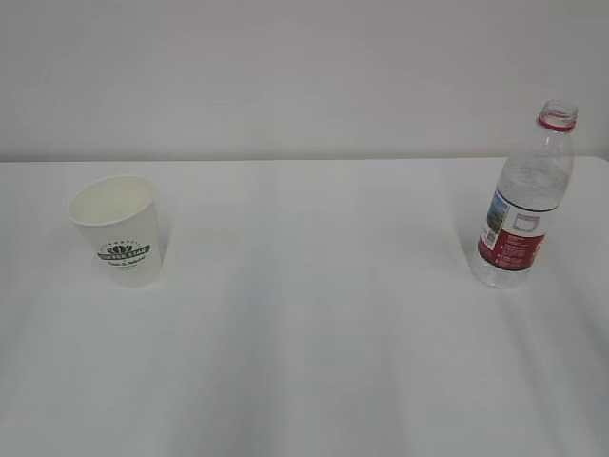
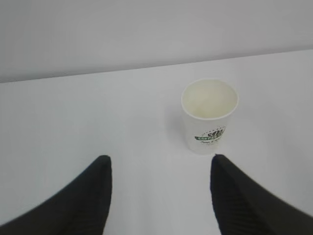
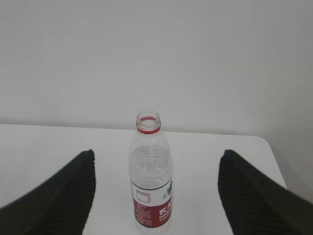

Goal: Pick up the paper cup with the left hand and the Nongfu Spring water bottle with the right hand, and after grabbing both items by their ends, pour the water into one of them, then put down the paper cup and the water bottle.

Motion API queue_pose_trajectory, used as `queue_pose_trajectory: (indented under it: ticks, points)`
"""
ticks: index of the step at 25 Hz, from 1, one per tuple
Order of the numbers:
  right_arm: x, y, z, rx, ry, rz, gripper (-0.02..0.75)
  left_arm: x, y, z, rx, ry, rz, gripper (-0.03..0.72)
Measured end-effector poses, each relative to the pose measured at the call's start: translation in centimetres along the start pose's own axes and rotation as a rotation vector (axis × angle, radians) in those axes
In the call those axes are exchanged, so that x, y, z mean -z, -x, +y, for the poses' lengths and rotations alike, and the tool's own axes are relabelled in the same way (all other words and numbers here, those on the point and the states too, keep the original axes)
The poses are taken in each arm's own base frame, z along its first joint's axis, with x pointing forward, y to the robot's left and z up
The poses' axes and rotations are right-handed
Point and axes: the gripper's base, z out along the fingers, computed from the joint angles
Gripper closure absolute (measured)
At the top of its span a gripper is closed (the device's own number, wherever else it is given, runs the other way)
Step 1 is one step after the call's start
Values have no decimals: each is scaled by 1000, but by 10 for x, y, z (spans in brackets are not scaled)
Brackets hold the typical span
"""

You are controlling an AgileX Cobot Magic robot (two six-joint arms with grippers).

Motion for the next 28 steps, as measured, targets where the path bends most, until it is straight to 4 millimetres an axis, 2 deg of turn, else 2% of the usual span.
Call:
queue_pose_trajectory:
  ticks: [7, 21, 28]
  points:
    - [-14, 3, 1, 1, 10, -29, 150, -2, 8, -1, 17, -14, -77, 239]
    - [-59, 5, 5, 2, 40, -101, 150, -6, 20, -2, 26, -24, -199, 263]
    - [-69, 10, 7, 0, 54, -188, 150, -21, 23, -2, -15, -12, -184, 269]
